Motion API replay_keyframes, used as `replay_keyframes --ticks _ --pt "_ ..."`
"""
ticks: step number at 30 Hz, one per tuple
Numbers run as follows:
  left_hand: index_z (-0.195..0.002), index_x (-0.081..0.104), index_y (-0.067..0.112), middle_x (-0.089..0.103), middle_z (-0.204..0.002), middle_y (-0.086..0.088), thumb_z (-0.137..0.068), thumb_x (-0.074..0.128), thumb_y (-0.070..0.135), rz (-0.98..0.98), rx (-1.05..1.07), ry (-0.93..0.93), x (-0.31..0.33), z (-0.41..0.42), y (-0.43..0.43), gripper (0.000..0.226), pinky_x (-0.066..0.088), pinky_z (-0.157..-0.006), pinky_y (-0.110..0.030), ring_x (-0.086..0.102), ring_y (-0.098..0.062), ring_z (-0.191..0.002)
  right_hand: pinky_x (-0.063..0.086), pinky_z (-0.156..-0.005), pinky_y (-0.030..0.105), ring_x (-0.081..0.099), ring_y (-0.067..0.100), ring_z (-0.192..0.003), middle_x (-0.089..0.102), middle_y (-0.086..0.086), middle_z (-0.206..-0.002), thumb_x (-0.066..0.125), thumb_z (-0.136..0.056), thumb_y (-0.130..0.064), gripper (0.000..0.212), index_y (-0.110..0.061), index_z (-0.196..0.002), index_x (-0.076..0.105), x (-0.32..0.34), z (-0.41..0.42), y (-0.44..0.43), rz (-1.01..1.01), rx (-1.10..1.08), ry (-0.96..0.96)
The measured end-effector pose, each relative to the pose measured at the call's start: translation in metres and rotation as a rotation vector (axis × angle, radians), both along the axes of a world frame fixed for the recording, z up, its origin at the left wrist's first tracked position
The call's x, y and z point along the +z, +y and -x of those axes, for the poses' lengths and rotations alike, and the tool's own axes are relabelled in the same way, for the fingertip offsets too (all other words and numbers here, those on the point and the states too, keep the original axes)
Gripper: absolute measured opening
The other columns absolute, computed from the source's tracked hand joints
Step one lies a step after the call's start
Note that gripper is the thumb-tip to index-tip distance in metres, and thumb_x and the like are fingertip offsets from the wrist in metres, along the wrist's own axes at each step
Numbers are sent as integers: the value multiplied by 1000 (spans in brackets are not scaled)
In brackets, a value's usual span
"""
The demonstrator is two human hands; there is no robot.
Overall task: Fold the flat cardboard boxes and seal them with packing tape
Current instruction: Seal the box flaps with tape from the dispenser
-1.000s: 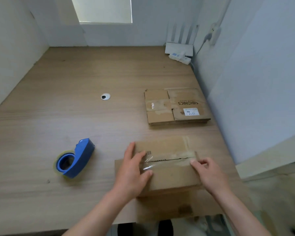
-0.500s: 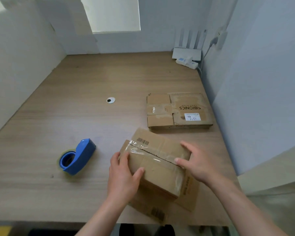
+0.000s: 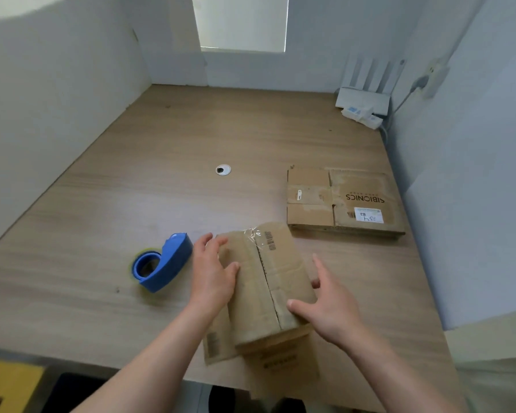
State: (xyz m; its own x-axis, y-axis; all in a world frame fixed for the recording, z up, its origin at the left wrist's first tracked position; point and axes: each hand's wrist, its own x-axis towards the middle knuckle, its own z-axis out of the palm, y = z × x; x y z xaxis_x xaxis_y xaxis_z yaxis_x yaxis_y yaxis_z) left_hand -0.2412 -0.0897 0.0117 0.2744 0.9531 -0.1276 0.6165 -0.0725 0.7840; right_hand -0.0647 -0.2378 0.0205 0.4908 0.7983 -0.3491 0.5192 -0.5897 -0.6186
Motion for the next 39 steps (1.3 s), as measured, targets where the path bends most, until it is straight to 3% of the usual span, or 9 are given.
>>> replay_keyframes --ticks 3,7,10,14,18,23,29,33,39 --pt "-126 57 14 40 -138 -1 -84 75 11 -50 -57 0 -1 -4 26 46 42 -110 -41 50 -21 -126 40 -108 37 41 15 -137 37 -8 -153 69 -75 -63 109 -45 -157 -1 2 18 14 13 92 -50" --pt "-129 56 13 46 -133 2 -86 75 31 -136 -26 57 -6 21 52 50 40 -102 -28 48 -14 -121 34 -115 37 34 12 -142 28 -12 -160 66 -78 -63 102 -47 -156 3 0 26 22 10 102 -25" --pt "-129 57 10 51 -131 -6 -84 76 37 -246 66 293 -26 67 70 56 43 -97 -40 48 -26 -120 33 -117 36 34 10 -141 29 -11 -159 69 -79 -58 99 -41 -158 11 0 27 19 -24 66 -27" --pt "-127 53 19 52 -130 -3 -80 74 50 -74 29 592 -61 114 87 60 48 -91 -46 50 -26 -120 40 -108 32 47 8 -130 39 -12 -152 73 -83 -48 88 -35 -156 26 2 31 19 -88 -45 -65" --pt "-117 49 22 58 -115 1 -86 66 52 -3 -68 661 -78 126 98 45 53 -80 -42 59 -24 -103 44 -95 32 53 9 -120 46 -9 -148 73 -85 -40 78 -28 -152 36 9 38 32 -159 -179 -151" --pt "-108 51 20 64 -104 -1 -94 59 40 28 -95 620 -92 132 114 25 54 -73 -38 61 -25 -94 43 -108 40 50 10 -128 52 -7 -144 72 -87 -30 64 -21 -146 47 19 41 52 -240 -235 -209" --pt "-102 62 21 67 -100 -1 -85 68 29 -152 -249 514 -75 144 135 19 48 -67 -36 61 -28 -95 46 -105 30 55 5 -121 60 -8 -133 68 -91 -17 48 -18 -137 57 35 41 85 -405 -146 -191" --pt "-90 60 19 58 -85 6 -82 72 23 -327 -380 397 -30 141 142 15 39 -64 -34 57 -26 -87 53 -95 26 62 -2 -106 67 -13 -114 61 -93 -7 39 -21 -130 65 44 33 119 -398 -39 -6" --pt "-82 63 19 49 -75 15 -74 57 38 -532 -572 215 54 117 145 22 41 -60 -26 47 -12 -70 44 -110 31 58 -1 -120 62 -11 -132 54 -92 0 53 -23 -140 56 57 21 155 -353 107 265"
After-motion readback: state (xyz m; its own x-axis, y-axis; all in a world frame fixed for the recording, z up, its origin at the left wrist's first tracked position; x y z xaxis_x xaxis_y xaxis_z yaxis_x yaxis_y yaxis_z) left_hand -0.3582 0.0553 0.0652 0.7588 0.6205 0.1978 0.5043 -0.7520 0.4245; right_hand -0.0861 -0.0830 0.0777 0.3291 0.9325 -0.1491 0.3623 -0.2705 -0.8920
